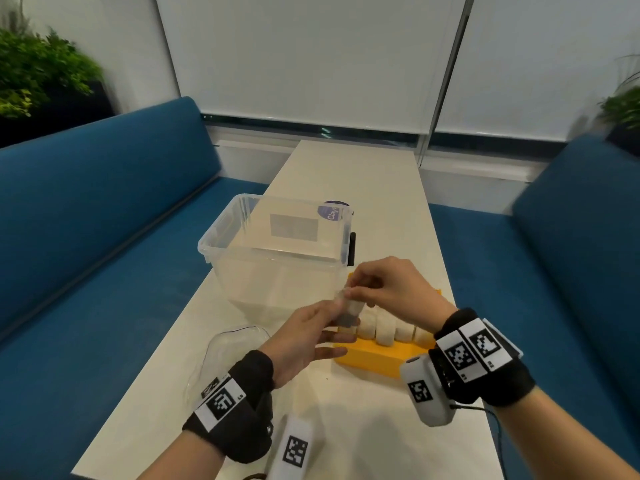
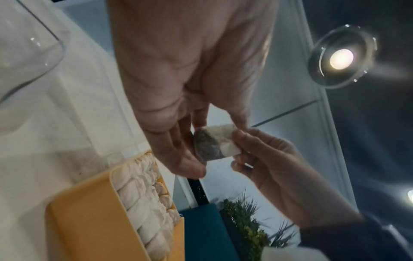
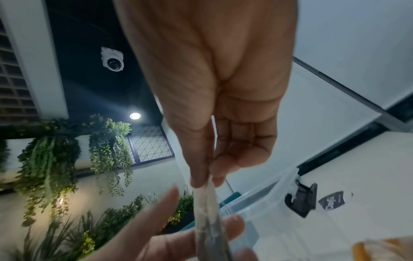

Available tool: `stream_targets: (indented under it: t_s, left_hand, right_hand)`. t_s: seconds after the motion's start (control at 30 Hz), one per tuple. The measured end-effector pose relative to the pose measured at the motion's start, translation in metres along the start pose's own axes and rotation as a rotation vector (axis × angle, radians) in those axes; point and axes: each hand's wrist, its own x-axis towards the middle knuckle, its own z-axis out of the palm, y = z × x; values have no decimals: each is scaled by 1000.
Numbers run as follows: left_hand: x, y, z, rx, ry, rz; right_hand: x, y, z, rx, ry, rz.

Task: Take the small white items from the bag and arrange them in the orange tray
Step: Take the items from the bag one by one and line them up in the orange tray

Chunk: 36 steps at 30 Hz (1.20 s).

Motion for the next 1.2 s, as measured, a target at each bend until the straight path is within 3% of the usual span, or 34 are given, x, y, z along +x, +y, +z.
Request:
stream_targets:
  t_s: [0.23, 0.37, 0.5, 0.67, 1.0, 1.2]
  left_hand:
    - [7, -4, 12, 128, 121, 242]
    - [11, -3, 18, 122, 147, 305]
    - [15, -6, 18, 195, 100, 268]
    - [12, -8, 10, 257, 222, 231]
    - [-11, -24, -21, 225, 351, 166]
    - [-28, -31, -39, 204, 415, 126]
  right_hand:
    - [-3, -10, -23, -176, -9, -72]
    - [-8, -12, -28, -180, 36, -104]
    - [-10, -2, -34, -239, 89, -101]
    - [-11, 22, -39, -285, 98, -12]
    - [1, 106, 8, -515, -376, 375]
    - [16, 132, 22, -561, -257, 429]
